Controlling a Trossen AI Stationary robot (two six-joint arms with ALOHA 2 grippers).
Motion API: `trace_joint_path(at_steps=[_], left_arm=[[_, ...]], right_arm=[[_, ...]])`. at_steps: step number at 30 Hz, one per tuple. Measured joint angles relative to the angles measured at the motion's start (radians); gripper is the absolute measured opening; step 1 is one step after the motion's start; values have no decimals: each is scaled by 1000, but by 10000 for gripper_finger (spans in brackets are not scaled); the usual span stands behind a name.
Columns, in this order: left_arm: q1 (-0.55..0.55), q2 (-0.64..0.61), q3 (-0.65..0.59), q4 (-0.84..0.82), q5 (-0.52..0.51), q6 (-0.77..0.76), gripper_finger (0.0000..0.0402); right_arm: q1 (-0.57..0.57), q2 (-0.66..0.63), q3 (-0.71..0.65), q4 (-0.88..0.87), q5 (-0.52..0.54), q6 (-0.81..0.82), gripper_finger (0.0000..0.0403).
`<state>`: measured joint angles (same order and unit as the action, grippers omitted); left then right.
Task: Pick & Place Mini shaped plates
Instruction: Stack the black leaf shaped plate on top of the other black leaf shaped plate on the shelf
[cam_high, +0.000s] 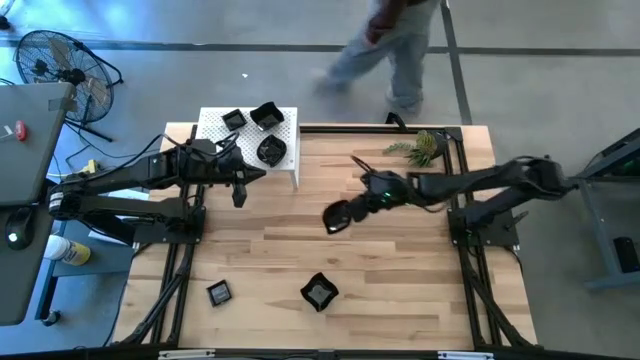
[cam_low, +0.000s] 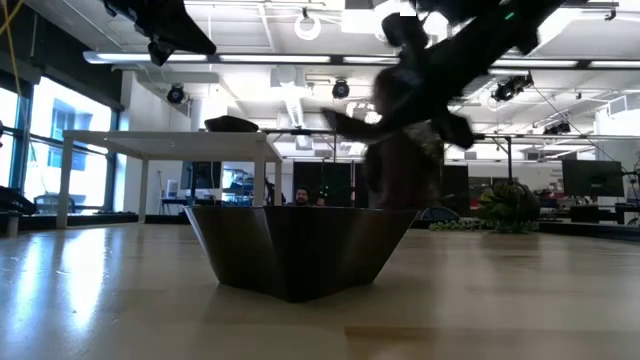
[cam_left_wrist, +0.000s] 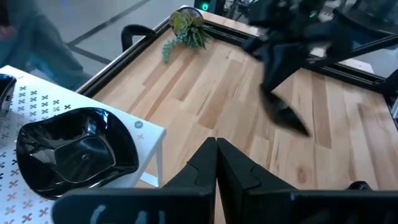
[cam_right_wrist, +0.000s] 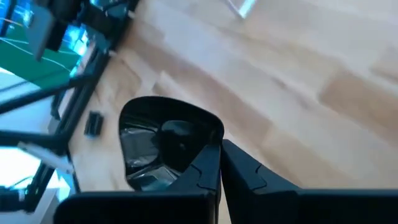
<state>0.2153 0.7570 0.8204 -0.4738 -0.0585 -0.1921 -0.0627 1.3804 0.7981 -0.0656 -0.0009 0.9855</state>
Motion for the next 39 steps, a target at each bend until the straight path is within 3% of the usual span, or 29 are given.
trace_joint_path(at_steps=[4, 12, 20, 26, 31, 34, 39], left_arm=[[0, 10, 0, -18, 1, 0, 0], [-18, 42, 1, -72, 22, -88, 0], [-167, 53, 1, -110, -145, -322, 0], [-284, 121, 0, -173, -284, -573, 0], [-317, 247, 0, -168, -292, -756, 0], [-314, 345, 1, -147, -262, -863, 6], [-314, 487, 0, -65, -227, -943, 42]], right_arm=[[-61, 176, 58, 120, -55, -87, 3], [-88, 488, 288, 124, -151, -228, 3], [-88, 635, 430, 99, -190, -270, 12], [-96, 615, 464, 65, -195, -312, 67], [-132, 501, 467, -49, -290, -413, 106], [-138, 404, 446, -158, -259, -525, 89], [-159, 233, 313, -169, -252, -600, 14]])
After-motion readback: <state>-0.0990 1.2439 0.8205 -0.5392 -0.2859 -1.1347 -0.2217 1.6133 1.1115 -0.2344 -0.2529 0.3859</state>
